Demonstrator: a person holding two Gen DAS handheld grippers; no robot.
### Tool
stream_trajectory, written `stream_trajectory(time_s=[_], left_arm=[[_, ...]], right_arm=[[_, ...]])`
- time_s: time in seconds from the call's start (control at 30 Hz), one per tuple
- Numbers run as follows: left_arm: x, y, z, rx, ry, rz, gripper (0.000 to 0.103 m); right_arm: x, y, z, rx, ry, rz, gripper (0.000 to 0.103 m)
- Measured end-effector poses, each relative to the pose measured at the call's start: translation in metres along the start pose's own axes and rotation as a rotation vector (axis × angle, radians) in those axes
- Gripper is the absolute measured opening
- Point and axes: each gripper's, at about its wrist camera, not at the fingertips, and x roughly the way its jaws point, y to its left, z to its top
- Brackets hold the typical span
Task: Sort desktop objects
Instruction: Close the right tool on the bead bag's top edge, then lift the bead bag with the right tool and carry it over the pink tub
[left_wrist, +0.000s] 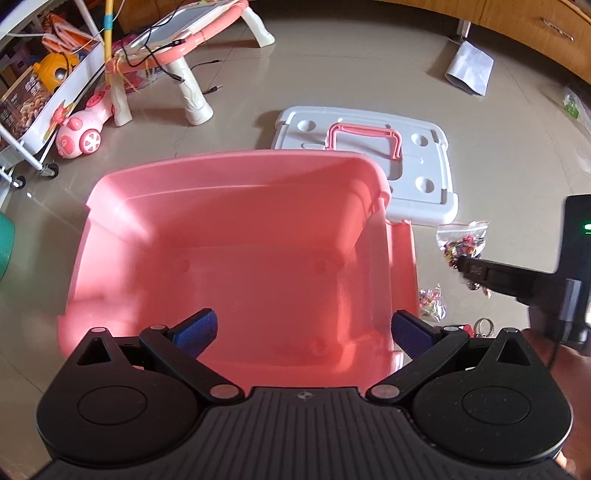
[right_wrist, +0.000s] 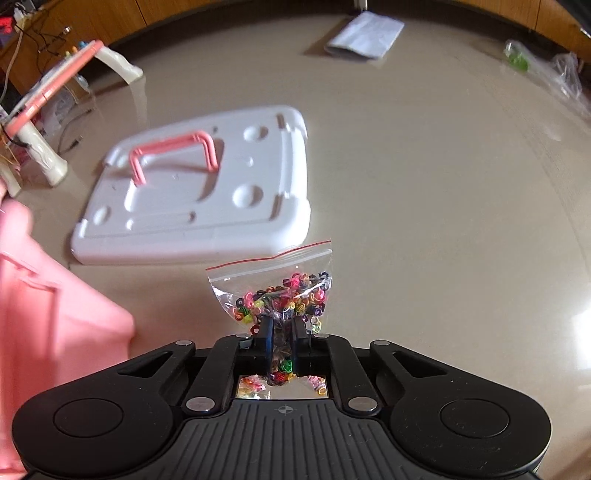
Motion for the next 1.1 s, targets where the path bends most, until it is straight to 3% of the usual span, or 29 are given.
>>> stream_trajectory(time_s=[0.17, 0.57, 0.83, 1.1], left_arm=[[-0.022, 0.012, -0.002, -0.023, -0.026, -0.004, 0.103], [-0.066, 0.066, -0.023, -0.096, -0.07, 0.024, 0.103], [-0.073, 0.103, -0.035, -0.142, -0.072, 0.037, 0.103], [-0.062, 0.13, -0.041, -0.187, -0.054, 0.05, 0.103]], right_arm=[[-0.049, 0.013, 0.009, -0.016, -0.047, 0.031, 0.008], [-0.154, 0.093, 0.014, -0.168, -0.161, 0.178, 0.008], [-0.158, 0.152, 0.0, -0.281, -0.125, 0.238, 0.008], [-0.135, 0.178, -0.016, -0.312, -0.064, 0.252, 0.008]])
